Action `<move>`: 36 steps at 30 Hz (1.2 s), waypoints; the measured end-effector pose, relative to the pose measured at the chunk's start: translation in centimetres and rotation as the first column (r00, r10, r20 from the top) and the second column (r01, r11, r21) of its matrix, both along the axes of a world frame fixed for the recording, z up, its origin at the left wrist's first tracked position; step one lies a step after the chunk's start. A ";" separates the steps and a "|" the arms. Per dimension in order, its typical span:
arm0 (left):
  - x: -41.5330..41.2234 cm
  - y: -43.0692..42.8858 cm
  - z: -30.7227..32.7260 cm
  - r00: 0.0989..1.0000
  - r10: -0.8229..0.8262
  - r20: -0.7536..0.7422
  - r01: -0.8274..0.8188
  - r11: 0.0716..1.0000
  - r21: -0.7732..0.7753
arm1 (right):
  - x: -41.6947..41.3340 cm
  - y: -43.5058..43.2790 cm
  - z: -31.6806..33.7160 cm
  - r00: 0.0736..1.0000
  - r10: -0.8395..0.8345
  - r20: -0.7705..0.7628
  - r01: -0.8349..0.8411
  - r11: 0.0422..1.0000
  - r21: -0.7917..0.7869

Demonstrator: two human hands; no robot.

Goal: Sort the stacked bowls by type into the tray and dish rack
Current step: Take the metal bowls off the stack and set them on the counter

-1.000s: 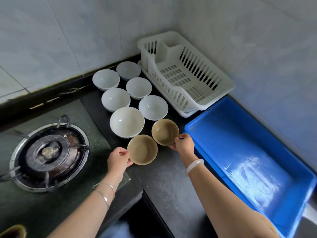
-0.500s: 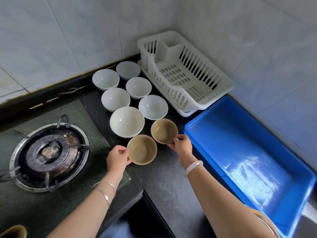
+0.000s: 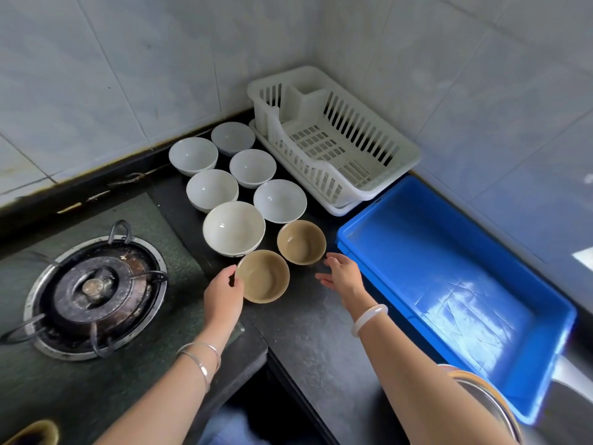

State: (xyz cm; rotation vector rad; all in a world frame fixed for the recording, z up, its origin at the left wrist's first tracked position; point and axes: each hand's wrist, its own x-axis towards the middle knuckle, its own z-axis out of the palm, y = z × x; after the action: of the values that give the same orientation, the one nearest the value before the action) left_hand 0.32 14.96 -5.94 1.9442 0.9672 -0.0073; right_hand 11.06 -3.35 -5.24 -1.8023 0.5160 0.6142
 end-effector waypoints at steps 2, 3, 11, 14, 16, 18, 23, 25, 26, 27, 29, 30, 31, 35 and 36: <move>-0.1 -0.7 0.7 0.999 -0.030 0.022 0.029 0.999 0.046 | -0.9 -1.1 0.7 0.998 0.028 0.049 -0.027 0.999 -0.024; 0.0 -1.2 1.1 0.998 -0.049 0.038 0.047 0.997 0.057 | -1.5 -1.8 1.1 0.996 0.049 0.076 -0.046 0.998 -0.040; 0.9 -9.8 3.5 0.887 -0.430 0.168 0.450 0.886 -0.111 | -7.8 -10.9 4.1 0.966 0.064 0.252 -0.010 0.978 -0.208; 0.5 -14.4 3.4 0.755 -0.641 0.134 0.654 0.750 -0.100 | -10.6 -15.1 5.0 0.959 -0.043 0.281 0.129 0.948 -0.293; 0.1 -17.5 3.4 0.670 -0.729 0.141 0.742 0.664 -0.094 | -12.7 -18.1 5.3 0.952 -0.064 0.299 0.193 0.885 -0.424; -0.6 -20.3 3.4 0.593 -0.791 0.150 0.805 0.588 -0.079 | -14.8 -20.9 5.4 0.957 -0.054 0.285 0.218 0.782 -0.584; -2.2 -25.9 3.0 0.421 -0.893 0.158 0.905 0.426 -0.008 | -19.3 -25.3 4.9 0.973 -0.059 0.222 0.215 0.580 -0.786; -2.7 -27.3 2.6 0.375 -0.915 0.151 0.924 0.382 0.022 | -20.5 -25.9 4.6 0.971 -0.062 0.232 0.227 0.551 -0.803; -2.8 -27.8 2.4 0.361 -0.921 0.147 0.928 0.370 0.037 | -20.9 -26.0 4.5 0.969 -0.074 0.235 0.237 0.545 -0.804; -2.9 -28.2 2.2 0.354 -0.925 0.140 0.930 0.363 0.048 | -21.2 -26.1 4.4 0.969 -0.086 0.231 0.240 0.542 -0.805; -2.9 -28.6 1.7 0.343 -0.932 0.119 0.934 0.352 0.063 | -21.4 -26.1 4.2 0.972 -0.104 0.210 0.233 0.540 -0.809; -3.0 -28.7 1.6 0.336 -0.935 0.109 0.936 0.345 0.071 | -21.5 -26.1 4.1 0.973 -0.112 0.204 0.232 0.542 -0.808; -3.0 -28.7 1.5 0.331 -0.938 0.102 0.937 0.339 0.079 | -21.4 -26.0 4.1 0.973 -0.112 0.200 0.229 0.540 -0.810; -2.9 -28.8 1.3 0.316 -0.944 0.100 0.939 0.326 0.111 | -21.1 -25.9 3.9 0.980 -0.092 0.176 0.198 0.507 -0.839; -2.8 -28.9 1.3 0.315 -0.944 0.102 0.939 0.325 0.113 | -21.0 -25.9 3.9 0.980 -0.092 0.176 0.198 0.503 -0.841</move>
State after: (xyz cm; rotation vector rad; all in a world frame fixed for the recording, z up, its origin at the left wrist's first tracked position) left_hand -2.53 -13.89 -4.63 2.2303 -0.4447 -0.5265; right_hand -9.91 -29.30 -1.38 -2.6810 1.0139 0.0868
